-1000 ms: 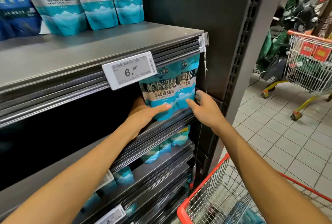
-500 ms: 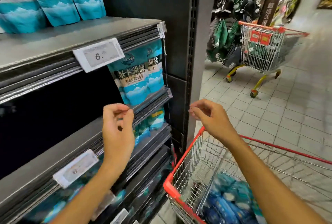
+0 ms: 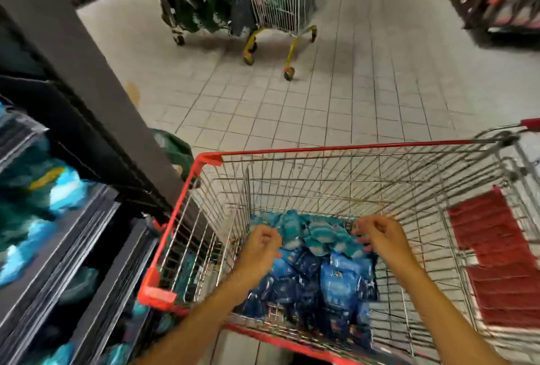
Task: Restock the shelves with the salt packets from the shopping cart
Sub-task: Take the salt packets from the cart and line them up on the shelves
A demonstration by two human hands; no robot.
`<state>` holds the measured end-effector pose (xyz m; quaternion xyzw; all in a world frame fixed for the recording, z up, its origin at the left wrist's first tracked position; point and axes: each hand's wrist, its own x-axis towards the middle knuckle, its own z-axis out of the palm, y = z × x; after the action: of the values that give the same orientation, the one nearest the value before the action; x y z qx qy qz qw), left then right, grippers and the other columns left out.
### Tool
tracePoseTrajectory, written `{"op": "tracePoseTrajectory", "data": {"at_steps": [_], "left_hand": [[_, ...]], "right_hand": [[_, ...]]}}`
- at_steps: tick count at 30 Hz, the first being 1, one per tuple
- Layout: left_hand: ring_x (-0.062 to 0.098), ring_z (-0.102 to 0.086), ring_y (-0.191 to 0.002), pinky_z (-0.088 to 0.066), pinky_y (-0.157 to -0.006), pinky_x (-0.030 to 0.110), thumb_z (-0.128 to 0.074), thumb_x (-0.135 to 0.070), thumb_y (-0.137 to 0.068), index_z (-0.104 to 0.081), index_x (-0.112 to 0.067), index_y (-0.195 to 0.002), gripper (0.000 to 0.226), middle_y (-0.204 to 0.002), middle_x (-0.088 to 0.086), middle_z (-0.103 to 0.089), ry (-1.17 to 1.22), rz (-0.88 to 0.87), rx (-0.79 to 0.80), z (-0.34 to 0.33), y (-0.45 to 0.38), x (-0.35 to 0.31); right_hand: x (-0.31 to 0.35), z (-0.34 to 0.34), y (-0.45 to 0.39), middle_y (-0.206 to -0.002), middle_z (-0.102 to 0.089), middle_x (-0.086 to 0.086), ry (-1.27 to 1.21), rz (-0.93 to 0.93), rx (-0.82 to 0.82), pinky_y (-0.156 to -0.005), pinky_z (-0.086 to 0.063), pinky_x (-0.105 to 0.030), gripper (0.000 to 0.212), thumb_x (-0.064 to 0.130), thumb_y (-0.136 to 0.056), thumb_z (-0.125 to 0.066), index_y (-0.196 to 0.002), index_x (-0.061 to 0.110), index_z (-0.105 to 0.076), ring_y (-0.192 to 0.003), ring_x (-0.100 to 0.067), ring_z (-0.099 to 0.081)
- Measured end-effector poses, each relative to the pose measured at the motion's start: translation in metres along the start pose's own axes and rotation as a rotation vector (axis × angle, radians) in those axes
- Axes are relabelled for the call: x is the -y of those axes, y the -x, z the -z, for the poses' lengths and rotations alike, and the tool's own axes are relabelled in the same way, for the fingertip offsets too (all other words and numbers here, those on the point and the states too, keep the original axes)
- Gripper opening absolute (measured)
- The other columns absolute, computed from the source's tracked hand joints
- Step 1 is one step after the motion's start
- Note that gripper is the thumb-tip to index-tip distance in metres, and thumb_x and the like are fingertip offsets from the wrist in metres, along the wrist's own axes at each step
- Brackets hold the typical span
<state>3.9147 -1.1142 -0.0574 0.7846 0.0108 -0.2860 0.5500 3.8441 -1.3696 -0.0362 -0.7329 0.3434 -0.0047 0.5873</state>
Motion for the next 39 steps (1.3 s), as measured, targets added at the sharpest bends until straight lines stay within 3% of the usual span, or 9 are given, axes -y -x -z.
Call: {"op": "tracePoseTrajectory", "data": {"at_steps": [4, 7, 16, 21, 26, 29, 34, 38, 39], "left_hand": [[0.023, -0.057, -0.069, -0.053, -0.059, 0.045, -0.044, -0.019, -0.104, -0.05, -0.014, -0.078, 0.027, -0.081, 0.009, -0.058, -0.102, 0.294, 0.062, -0.063, -0.08, 0.046], [0.018, -0.059, -0.064, -0.055, -0.055, 0.034, -0.043, -0.018, -0.104, -0.053, -0.01, -0.082, 0.025, -0.081, 0.009, -0.061, -0.122, 0.453, 0.08, -0.099, -0.132, 0.07], [0.039, -0.052, -0.121, -0.044, -0.1, 0.043, -0.05, -0.029, -0.098, -0.045, 0.0, -0.134, 0.047, -0.122, 0.022, -0.055, -0.573, 0.328, 0.118, -0.206, -0.279, 0.128], [0.035, -0.059, -0.111, -0.051, -0.095, 0.04, -0.045, -0.045, -0.098, -0.039, -0.002, -0.144, 0.063, -0.121, 0.021, -0.059, -0.791, 0.302, 0.157, -0.239, -0.337, 0.155], [0.036, -0.054, -0.12, -0.05, -0.094, 0.043, -0.063, -0.07, -0.078, -0.05, -0.003, -0.129, 0.086, -0.134, 0.016, -0.051, -0.942, 0.441, 0.086, -0.253, -0.368, 0.169], [0.036, -0.057, -0.115, -0.049, -0.097, 0.049, -0.074, -0.064, -0.071, -0.057, -0.009, -0.117, 0.074, -0.123, 0.012, -0.059, -0.821, 0.498, 0.121, -0.253, -0.373, 0.173], [0.027, -0.063, -0.094, -0.056, -0.085, 0.039, -0.083, -0.032, -0.07, -0.055, -0.008, -0.09, 0.043, -0.102, 0.008, -0.065, -0.548, 0.557, 0.103, -0.255, -0.375, 0.169], [0.016, -0.056, -0.073, -0.05, -0.052, 0.019, -0.079, -0.02, -0.078, -0.047, -0.007, -0.088, 0.036, -0.093, 0.007, -0.058, -0.278, 0.641, 0.119, -0.249, -0.358, 0.171], [0.015, -0.056, -0.074, -0.046, -0.049, 0.014, -0.079, -0.02, -0.079, -0.05, -0.01, -0.094, 0.034, -0.095, 0.006, -0.057, -0.239, 0.657, 0.124, -0.242, -0.347, 0.171]], "right_hand": [[-0.086, 0.011, -0.064, -0.084, -0.069, -0.021, 0.091, -0.221, -0.024, -0.067, -0.051, -0.043, 0.024, 0.013, -0.102, -0.05, -0.092, -0.003, -0.064, -0.072, -0.031, -0.066], [-0.134, 0.001, -0.113, -0.066, -0.055, -0.014, 0.207, -0.331, 0.045, -0.057, -0.036, -0.035, 0.029, 0.013, -0.103, -0.047, -0.078, 0.0, -0.055, -0.053, -0.023, -0.047], [-0.246, -0.03, -0.256, -0.08, -0.059, -0.014, 0.447, -0.389, -0.025, -0.061, -0.041, -0.038, 0.008, 0.013, -0.093, -0.055, -0.086, 0.008, -0.054, -0.072, -0.03, -0.055], [-0.284, -0.047, -0.313, -0.129, -0.056, -0.018, 0.583, -0.384, 0.063, -0.078, -0.045, -0.037, 0.053, 0.037, -0.097, -0.056, -0.134, 0.001, -0.047, -0.105, -0.036, -0.06], [-0.304, -0.064, -0.345, -0.104, -0.055, -0.013, 0.609, -0.493, 0.172, -0.076, -0.049, -0.037, 0.065, 0.053, -0.085, -0.07, -0.121, 0.002, -0.051, -0.09, -0.028, -0.058], [-0.31, -0.065, -0.35, -0.131, -0.057, -0.019, 0.601, -0.529, 0.211, -0.093, -0.048, -0.039, 0.081, 0.051, -0.082, -0.074, -0.136, -0.003, -0.046, -0.114, -0.035, -0.058], [-0.304, -0.076, -0.34, -0.078, -0.053, -0.009, 0.49, -0.519, 0.168, -0.058, -0.045, -0.036, 0.021, 0.02, -0.09, -0.067, -0.082, 0.004, -0.056, -0.067, -0.021, -0.052], [-0.299, -0.068, -0.312, -0.118, -0.048, -0.025, 0.313, -0.533, 0.167, -0.069, -0.046, -0.047, 0.014, 0.015, -0.097, -0.058, -0.096, 0.001, -0.058, -0.074, -0.021, -0.056], [-0.299, -0.062, -0.301, -0.078, -0.041, -0.02, 0.288, -0.536, 0.177, -0.062, -0.035, -0.042, 0.018, 0.016, -0.097, -0.059, -0.084, 0.006, -0.05, -0.066, -0.022, -0.047]]}}
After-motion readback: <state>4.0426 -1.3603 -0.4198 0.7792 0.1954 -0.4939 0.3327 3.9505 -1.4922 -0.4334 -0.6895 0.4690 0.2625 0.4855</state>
